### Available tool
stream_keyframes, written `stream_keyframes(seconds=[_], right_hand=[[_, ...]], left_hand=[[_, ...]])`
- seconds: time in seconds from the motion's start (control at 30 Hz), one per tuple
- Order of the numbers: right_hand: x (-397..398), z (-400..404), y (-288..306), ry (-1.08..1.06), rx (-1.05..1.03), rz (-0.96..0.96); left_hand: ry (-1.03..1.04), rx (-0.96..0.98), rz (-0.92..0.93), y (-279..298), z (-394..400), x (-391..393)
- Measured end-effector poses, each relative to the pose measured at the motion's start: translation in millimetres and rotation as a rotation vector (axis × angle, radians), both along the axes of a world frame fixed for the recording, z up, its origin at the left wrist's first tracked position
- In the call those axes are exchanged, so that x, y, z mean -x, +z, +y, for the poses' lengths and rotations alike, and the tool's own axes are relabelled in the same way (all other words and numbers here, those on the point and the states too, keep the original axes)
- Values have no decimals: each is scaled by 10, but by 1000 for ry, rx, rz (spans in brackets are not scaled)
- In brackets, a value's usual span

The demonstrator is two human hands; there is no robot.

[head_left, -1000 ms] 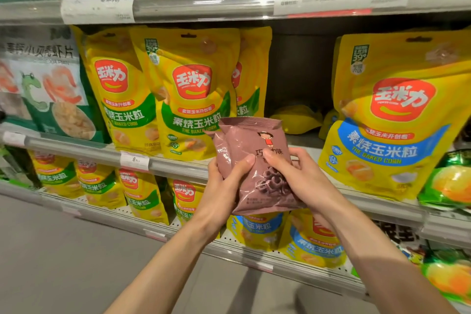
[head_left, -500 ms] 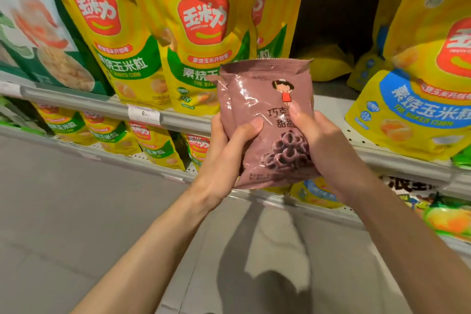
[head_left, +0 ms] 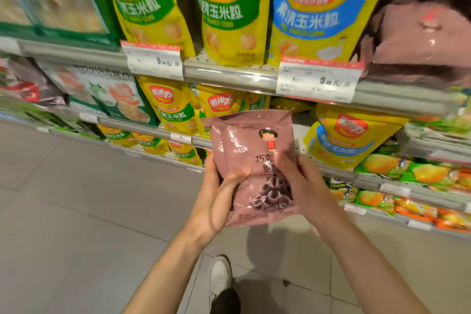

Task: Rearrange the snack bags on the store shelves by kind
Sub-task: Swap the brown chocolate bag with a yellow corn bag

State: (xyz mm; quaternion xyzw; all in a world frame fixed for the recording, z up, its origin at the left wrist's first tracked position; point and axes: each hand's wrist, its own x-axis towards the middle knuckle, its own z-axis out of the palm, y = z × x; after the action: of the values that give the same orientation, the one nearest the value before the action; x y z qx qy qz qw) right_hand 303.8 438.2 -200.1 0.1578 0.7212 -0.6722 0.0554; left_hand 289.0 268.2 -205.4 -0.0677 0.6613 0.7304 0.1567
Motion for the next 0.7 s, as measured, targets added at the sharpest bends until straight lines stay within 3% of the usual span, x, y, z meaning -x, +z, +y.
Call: stream_keyframes(seconds=[0.37,0.7], right_hand=[[-560,-82,2200,-15,60,97],[-222,-297,3241,-226,28,185]], left_hand=[[-18,25,47,2331,-111,-622],[-148,-70,159,3501,-223,-225]])
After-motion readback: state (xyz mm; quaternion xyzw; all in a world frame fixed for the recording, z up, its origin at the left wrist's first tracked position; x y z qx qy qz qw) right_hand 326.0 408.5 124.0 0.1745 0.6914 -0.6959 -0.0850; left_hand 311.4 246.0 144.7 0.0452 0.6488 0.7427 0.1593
